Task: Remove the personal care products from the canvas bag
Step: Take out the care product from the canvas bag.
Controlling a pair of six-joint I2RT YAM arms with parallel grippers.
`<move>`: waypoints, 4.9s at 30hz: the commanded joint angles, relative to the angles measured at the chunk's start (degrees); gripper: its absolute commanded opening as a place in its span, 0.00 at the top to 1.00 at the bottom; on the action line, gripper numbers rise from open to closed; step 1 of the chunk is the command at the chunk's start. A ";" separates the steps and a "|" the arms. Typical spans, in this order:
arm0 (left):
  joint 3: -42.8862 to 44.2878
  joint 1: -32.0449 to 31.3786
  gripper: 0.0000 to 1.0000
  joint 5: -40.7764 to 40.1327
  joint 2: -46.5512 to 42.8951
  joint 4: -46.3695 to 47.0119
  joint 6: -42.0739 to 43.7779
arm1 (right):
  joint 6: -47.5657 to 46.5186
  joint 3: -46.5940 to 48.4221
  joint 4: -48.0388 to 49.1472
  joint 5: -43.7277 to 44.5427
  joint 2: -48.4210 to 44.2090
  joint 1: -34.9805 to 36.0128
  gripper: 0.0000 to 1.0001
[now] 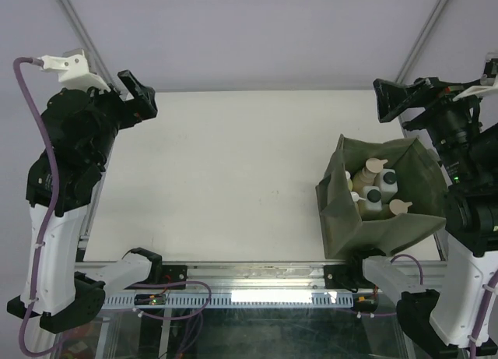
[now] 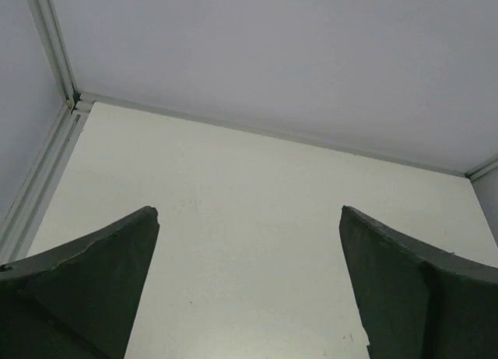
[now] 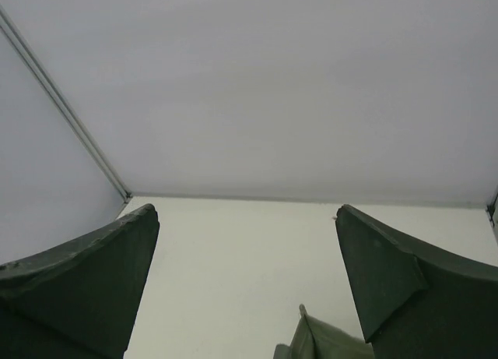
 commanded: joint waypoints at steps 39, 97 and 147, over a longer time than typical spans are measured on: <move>-30.80 -7.88 0.01 41.37 14.21 44.36 -25.56 | 16.83 -16.35 -33.58 15.84 1.32 12.59 0.00; -2.17 -39.21 0.35 47.67 48.37 26.64 -7.02 | 22.62 -32.21 -25.87 42.14 -0.08 10.03 0.22; 14.51 -38.74 0.07 40.65 53.69 13.60 -1.74 | 5.13 -38.14 -10.26 30.44 6.23 -1.80 1.00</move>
